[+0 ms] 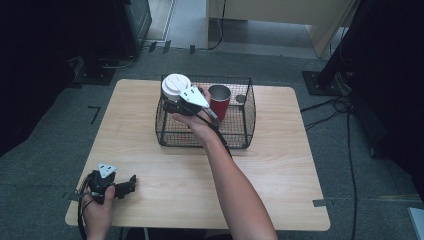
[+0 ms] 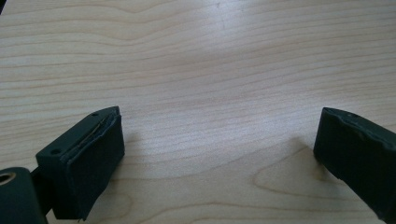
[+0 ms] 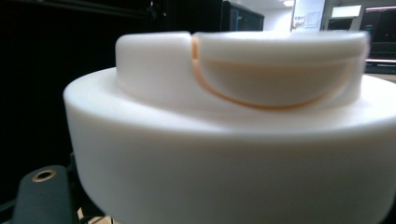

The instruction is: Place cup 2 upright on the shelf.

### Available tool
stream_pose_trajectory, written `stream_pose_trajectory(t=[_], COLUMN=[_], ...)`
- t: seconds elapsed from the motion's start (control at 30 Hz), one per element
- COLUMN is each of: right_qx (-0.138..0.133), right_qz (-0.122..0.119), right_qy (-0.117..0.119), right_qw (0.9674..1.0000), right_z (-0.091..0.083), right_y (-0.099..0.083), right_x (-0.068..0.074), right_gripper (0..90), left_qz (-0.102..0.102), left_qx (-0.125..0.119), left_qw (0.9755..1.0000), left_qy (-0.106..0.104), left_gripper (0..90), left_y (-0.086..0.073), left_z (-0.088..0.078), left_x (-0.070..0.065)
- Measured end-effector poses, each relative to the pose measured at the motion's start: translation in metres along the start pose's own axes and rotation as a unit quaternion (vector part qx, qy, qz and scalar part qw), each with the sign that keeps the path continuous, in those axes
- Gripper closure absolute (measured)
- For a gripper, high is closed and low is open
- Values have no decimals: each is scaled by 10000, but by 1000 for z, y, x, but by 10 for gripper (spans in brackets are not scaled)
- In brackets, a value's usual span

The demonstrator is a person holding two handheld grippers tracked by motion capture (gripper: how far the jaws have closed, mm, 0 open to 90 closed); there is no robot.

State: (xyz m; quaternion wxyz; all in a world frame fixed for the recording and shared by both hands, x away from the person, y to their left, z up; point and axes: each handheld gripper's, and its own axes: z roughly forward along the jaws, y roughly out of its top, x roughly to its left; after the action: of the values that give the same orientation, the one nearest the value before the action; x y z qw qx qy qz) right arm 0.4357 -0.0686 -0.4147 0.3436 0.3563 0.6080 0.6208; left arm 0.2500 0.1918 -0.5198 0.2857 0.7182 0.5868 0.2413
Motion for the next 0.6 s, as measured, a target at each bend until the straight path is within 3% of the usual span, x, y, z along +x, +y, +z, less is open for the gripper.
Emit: stream_pose_trajectory(t=[0.27,0.53,0.6], right_qx=[168,372,415], right_qz=[43,30,142], right_qy=[177,142,147], right_qw=[9997,9992,9989], right_z=[10,16,17], right_y=[-8,-14,-16], right_x=[1,1,0], right_gripper=[156,156,156], left_qz=[-1,-1,0], left_qx=[0,0,1], left_qw=[10000,10000,10000], left_qy=[-1,0,-1], left_gripper=[25,25,25], left_y=[0,0,0], left_z=[0,0,0], left_x=[0,0,0])
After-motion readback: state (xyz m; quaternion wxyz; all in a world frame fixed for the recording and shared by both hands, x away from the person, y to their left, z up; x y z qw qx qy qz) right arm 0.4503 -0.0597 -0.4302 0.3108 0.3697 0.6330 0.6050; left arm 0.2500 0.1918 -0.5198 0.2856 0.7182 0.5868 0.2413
